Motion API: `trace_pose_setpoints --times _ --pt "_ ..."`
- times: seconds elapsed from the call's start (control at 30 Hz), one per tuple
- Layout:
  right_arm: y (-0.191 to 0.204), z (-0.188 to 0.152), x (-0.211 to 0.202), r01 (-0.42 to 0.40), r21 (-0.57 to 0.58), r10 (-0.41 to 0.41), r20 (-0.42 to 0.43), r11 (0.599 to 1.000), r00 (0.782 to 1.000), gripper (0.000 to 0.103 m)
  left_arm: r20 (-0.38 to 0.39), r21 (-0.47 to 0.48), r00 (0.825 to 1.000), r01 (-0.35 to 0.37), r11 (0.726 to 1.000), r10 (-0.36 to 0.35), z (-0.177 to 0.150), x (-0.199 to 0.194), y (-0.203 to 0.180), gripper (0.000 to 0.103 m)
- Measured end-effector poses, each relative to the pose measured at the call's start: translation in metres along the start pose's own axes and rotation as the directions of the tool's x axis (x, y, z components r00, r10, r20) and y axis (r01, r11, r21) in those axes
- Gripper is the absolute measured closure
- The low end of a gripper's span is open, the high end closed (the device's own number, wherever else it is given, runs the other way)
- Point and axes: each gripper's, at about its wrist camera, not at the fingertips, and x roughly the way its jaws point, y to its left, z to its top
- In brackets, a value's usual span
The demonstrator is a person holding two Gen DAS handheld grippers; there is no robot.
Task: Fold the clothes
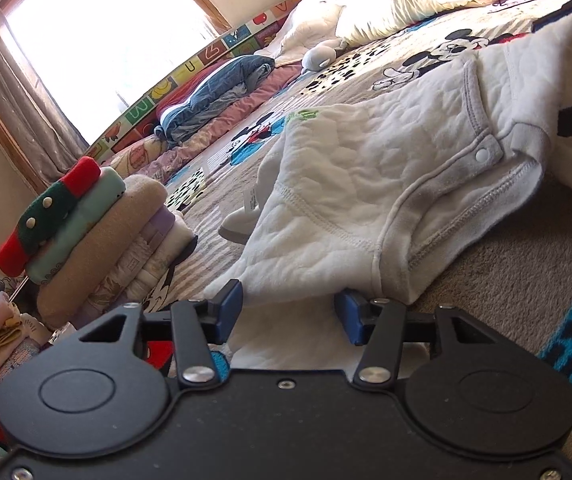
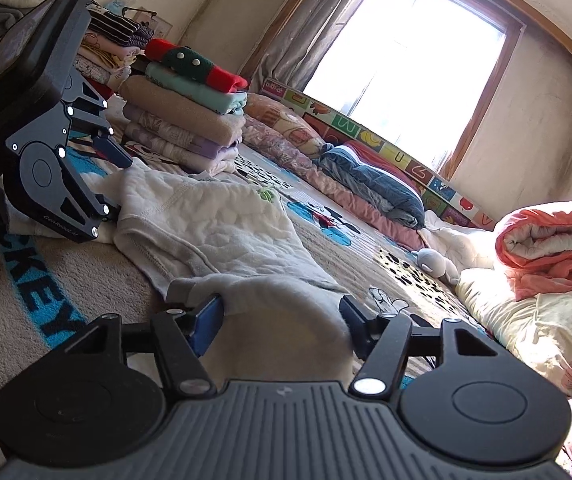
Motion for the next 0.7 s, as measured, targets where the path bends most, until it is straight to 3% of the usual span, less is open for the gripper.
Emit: trace_pose_setpoints --times 0.07,0.17,0.27,0.33,0.43,0.7 --pt "0.000 -0.002 0.004 -0.004 0.009 0.004 -0.010 1.000 1.000 0.041 0.000 -0.017 1.000 -0.011 1.000 0.011 0.000 0.002 0.001 0.070" --pt "-0.004 -0.005 0.006 0.002 0.036 -0.001 -0.022 0.999 1.000 0.049 0.013 -0.043 0.999 -0.030 0.999 0.031 0.001 0.001 0.002 0.083" --pt "-0.012 -0.005 0.004 -0.002 0.076 0.003 -0.009 0.997 1.000 0.063 0.045 -0.075 0.998 -0.030 0.997 0.034 0.004 -0.007 0.007 0.092" --pt "-0.018 -0.006 0.001 -0.006 0.105 0.006 0.000 0.994 1.000 0.074 0.073 -0.107 0.997 -0.023 0.994 0.031 0.006 -0.014 0.011 0.094" --pt "-0.027 -0.006 -0.004 -0.022 0.167 0.019 0.015 0.986 1.000 0.082 0.119 -0.158 0.993 -0.006 0.987 0.025 0.009 -0.027 0.017 0.096" --pt "-0.051 -0.008 -0.024 -0.079 0.352 0.051 0.089 0.933 0.995 0.089 0.239 -0.275 0.971 0.037 0.961 0.031 0.020 -0.073 0.033 0.098"
